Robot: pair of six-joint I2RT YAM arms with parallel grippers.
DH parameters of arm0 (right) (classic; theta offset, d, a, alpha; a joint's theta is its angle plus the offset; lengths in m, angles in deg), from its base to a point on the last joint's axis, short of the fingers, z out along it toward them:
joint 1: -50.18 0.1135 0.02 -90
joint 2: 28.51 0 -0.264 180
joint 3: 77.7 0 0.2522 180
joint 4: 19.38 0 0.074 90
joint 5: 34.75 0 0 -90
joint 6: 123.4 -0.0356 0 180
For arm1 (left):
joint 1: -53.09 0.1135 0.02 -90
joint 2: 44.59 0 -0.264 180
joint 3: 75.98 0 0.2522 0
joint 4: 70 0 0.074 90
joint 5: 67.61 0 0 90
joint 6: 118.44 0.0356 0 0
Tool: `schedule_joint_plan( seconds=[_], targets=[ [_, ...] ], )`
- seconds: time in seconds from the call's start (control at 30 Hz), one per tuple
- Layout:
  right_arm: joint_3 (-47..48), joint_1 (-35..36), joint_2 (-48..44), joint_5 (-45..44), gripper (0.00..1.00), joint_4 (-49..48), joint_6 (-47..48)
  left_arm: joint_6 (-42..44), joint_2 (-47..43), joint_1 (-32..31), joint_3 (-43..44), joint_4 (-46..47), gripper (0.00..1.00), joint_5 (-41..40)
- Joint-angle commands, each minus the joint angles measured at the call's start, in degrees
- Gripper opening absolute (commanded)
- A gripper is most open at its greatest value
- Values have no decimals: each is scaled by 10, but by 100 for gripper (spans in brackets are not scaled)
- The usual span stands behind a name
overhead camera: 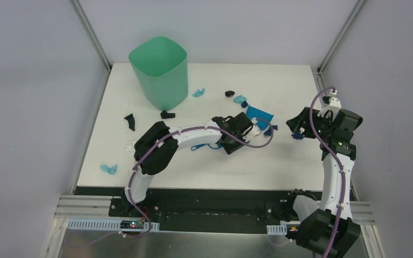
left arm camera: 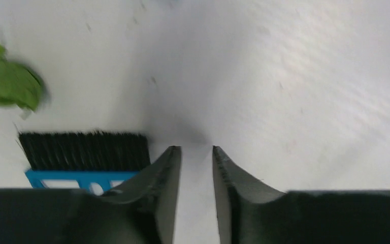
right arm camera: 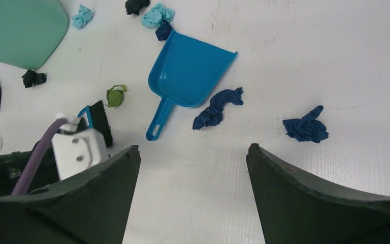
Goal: Sweep away the paper scraps from the table
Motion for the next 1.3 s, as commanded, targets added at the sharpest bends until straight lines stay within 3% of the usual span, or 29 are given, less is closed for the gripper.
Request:
schedule_joint_plan(
  seconds=[0.0, 0.07, 0.13, 0.43, 0.6, 0.73, 0.83, 1.0, 1.1, 1.27],
  targets=[
    [-6, -4, -6, 24, 80, -35, 1, 49, -120, 3, -75, -24, 46, 38],
    [-6, -5, 0, 24, 81, -39, 1, 52, -138, 4, -85, -11, 62, 42],
    [-5, -5, 8, 22, 81, -44, 0, 42, -127, 4, -56, -14, 67, 49],
    [-20, -5, 14, 7, 81, -51, 7, -74, 50, 4, 186, -62, 69, 64],
    [-16, -5, 33, 15, 81, -55, 6, -84, 158, 5, 320, -86, 71, -22],
    [-19, -6, 36, 16, 81, -56, 6, -85, 195, 7, 356, -82, 71, -47],
    [-21, -6, 37, 14, 81, -57, 22, -96, 209, 6, 365, -83, 67, -59],
    [-21, -7, 42, 13, 81, -58, 25, -106, 222, 6, 371, -86, 51, -52],
    [-22, -7, 44, 13, 81, -59, 26, -109, 224, 7, 370, -86, 33, -40],
    [-24, -7, 41, 9, 81, -58, 30, -104, 197, 9, 348, -91, 30, -36]
  ],
)
